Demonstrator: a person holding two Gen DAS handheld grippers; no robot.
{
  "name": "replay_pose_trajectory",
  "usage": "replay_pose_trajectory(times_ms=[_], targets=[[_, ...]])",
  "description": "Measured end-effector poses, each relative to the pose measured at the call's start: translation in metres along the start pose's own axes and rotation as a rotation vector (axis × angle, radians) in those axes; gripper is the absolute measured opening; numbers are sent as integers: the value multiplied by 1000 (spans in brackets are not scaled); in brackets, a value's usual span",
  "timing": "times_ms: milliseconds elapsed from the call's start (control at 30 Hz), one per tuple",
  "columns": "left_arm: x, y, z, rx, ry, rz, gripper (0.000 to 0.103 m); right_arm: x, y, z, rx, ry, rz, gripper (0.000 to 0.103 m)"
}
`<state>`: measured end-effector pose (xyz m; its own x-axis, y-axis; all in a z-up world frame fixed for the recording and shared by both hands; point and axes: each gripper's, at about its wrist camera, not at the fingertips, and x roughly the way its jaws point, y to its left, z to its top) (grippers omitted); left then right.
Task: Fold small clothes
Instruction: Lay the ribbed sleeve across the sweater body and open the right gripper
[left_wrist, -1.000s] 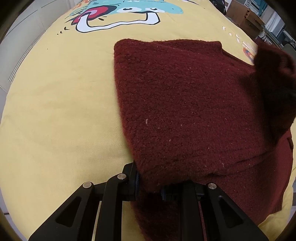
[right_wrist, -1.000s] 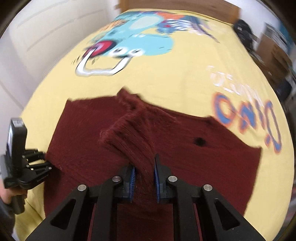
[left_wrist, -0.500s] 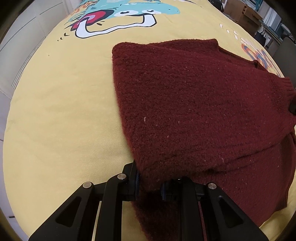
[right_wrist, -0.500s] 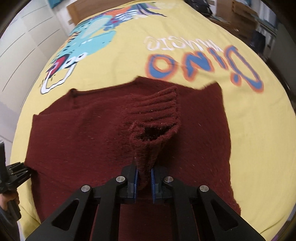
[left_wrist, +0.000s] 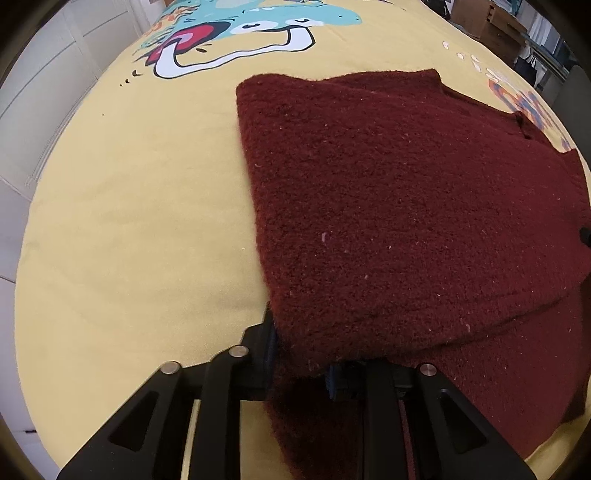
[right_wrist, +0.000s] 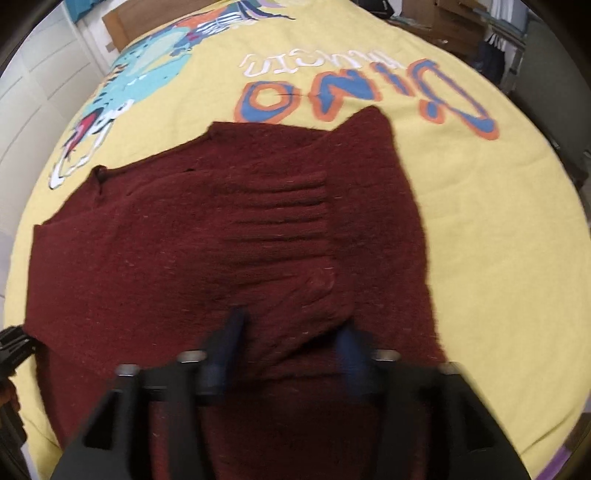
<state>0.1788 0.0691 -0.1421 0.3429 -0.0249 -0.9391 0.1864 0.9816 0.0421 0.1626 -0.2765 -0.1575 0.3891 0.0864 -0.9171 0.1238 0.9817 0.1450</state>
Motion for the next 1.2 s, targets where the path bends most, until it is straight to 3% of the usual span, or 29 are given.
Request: replay_pose_trajectory(times_ms=[67, 133, 167, 267, 300, 500, 700, 933, 1000, 1200], targets=[[-4, -2, -1, -3, 0, 40, 34, -7, -8, -1, 8, -2, 0, 73], [-12, 0, -1, -8, -6, 84, 55, -13, -13, 0, 5, 0, -20, 83], [-17, 2, -2, -17, -11, 94, 70, -19, -16, 0, -4, -9, -28, 84], [-37, 10, -6, -45, -42, 126, 93, -34, -21, -2, -20, -30, -14, 102], [-43, 11, -7, -47, -55, 133, 102, -38, -20, -3, -26, -38, -9, 102], [-80, -5, -2, -46, -137, 58, 102, -64, 6, 1, -97, -99, -4, 103], [-89, -56, 26, 16, -199, -32, 102, -58, 64, 9, -204, -123, -11, 103], [-25, -89, 35, 54, -118, -43, 102, -12, 104, 3, -287, -89, -42, 102], [-6, -91, 29, 72, -82, -28, 102, 2, 103, -2, -288, -76, -64, 102], [0, -75, 18, 70, -100, -27, 102, 15, 72, -10, -271, -74, -63, 102]])
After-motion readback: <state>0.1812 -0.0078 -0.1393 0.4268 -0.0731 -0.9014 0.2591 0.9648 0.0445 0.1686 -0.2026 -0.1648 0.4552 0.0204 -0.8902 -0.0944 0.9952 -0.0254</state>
